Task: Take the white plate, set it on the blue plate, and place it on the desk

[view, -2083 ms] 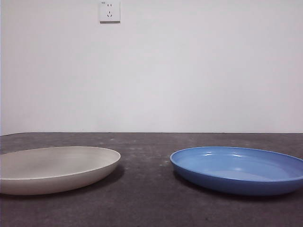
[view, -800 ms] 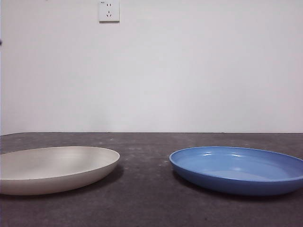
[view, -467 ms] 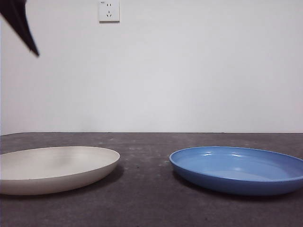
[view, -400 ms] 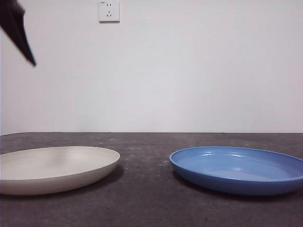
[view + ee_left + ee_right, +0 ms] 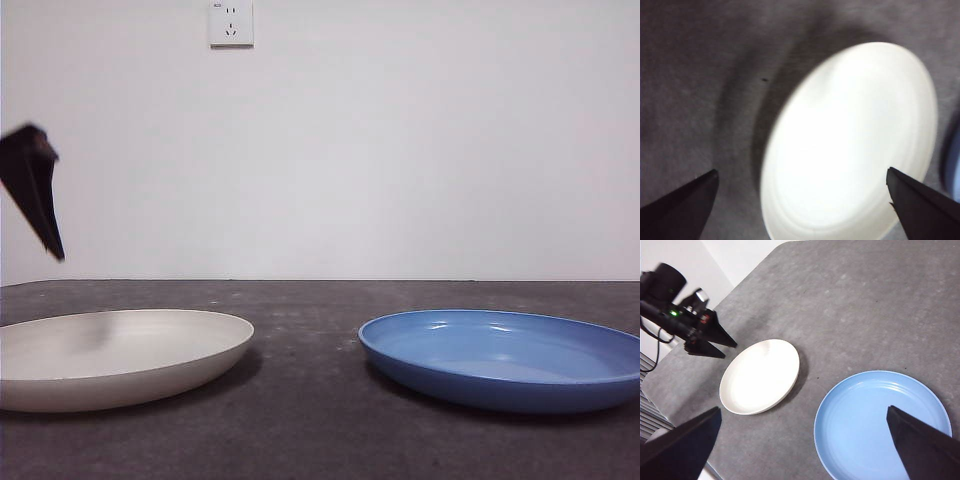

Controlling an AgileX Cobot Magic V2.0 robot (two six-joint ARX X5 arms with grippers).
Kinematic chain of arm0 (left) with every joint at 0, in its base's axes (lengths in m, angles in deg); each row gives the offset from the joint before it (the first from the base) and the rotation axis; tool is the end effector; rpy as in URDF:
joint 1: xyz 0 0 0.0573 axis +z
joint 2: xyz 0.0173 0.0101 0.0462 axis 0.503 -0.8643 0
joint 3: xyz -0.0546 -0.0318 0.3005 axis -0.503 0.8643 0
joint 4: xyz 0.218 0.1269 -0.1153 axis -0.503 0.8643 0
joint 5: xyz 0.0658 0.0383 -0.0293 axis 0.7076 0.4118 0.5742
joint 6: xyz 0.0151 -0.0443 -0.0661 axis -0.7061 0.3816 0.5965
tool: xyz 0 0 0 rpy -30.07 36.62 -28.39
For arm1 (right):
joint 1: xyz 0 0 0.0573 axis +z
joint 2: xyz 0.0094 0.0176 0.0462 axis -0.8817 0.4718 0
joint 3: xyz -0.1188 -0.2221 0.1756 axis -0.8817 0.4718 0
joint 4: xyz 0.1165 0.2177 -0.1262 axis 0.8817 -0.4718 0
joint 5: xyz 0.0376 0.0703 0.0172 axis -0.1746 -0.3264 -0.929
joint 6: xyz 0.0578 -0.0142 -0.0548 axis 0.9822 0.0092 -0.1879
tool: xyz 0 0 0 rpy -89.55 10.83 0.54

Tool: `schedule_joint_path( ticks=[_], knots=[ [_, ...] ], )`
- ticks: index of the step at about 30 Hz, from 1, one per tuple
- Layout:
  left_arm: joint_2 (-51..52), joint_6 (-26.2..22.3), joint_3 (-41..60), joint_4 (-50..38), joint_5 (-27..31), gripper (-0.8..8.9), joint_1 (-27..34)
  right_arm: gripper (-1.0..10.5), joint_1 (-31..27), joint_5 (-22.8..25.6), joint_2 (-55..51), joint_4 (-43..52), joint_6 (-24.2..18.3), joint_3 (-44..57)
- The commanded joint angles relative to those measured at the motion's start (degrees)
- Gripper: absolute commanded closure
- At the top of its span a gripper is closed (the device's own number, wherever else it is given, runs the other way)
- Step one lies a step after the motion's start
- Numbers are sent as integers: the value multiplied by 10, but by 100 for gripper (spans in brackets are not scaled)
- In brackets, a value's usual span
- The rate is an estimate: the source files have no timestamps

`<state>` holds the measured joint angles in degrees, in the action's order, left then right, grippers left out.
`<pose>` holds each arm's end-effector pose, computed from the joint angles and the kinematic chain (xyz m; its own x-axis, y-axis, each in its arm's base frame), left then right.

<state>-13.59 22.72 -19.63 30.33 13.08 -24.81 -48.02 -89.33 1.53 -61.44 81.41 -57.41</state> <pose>0.3174 -0.0038 0.1989 0.2078 -0.4850 -0.8495 -0.1320 0.8466 -0.5156 0.1159 0.0628 0.3618 0.6297 0.6673 -0.3977 -0.5419 0.7442 0.3906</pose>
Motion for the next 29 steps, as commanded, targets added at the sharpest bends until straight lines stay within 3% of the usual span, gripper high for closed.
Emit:
schedule_joint_path(
  ticks=[1,11,15,19,24,29],
  knots=[
    [-30,-16,-13,-6,1,101,0,280,2,-2,2,2,3,-8],
    [-74,-16,-13,-17,-11,108,-5,280,2,-1,2,3,3,-8],
    [-74,-16,-13,-22,-18,205,-7,280,2,-1,2,3,3,-8],
    [-74,-16,-13,-20,-18,231,-10,280,2,-1,2,3,3,-8],
    [-74,-16,-13,-19,-17,466,-13,280,2,-1,2,7,3,-8],
    [-75,-16,-13,-14,-6,579,-13,280,2,-1,2,7,3,-8]
  ],
)
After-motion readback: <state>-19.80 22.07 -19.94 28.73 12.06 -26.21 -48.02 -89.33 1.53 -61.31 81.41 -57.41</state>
